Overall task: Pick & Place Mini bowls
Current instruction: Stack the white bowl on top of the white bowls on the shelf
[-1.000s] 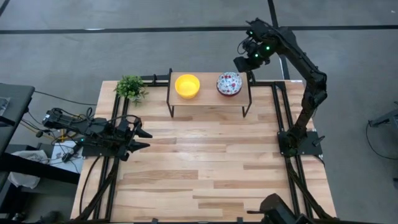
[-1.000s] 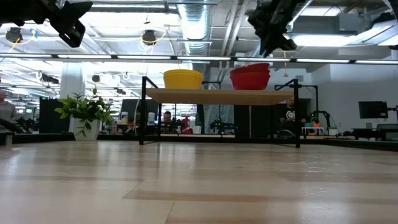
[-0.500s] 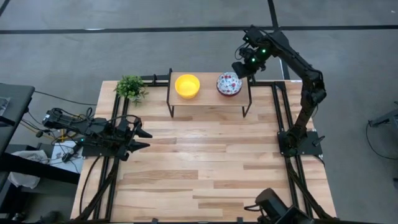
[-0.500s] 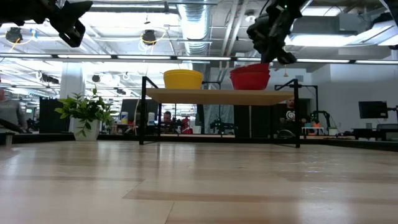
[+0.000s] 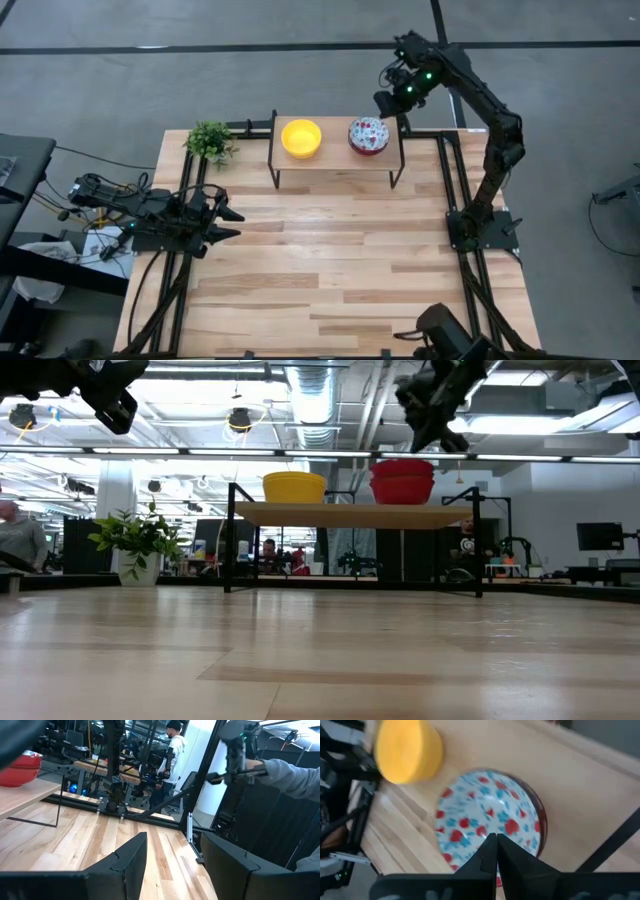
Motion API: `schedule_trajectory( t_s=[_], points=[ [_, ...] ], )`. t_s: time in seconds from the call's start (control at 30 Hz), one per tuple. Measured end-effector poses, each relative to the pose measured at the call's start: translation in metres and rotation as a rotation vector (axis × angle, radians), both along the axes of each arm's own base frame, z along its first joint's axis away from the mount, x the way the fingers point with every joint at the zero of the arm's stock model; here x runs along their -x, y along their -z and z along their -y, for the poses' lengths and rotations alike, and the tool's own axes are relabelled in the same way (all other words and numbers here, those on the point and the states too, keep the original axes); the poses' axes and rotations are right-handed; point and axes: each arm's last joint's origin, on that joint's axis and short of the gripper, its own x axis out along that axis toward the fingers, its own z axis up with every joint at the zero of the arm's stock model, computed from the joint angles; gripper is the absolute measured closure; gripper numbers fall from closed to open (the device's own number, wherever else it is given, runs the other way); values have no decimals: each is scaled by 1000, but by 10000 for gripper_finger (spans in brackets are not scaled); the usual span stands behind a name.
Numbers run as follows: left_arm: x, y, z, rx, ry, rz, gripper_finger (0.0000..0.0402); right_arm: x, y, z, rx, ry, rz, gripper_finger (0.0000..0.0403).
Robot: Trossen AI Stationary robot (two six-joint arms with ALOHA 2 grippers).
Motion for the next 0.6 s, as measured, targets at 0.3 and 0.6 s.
schedule_trajectory(
  t_s=[0.3,0.6],
  points=[
    [0,0,0,-5,-1,5,215,-41,-9,-47,4,-174,9,403],
    [0,-1,0,1,0,8,215,-54,14,-56,-25,-202,-49,403]
  ],
)
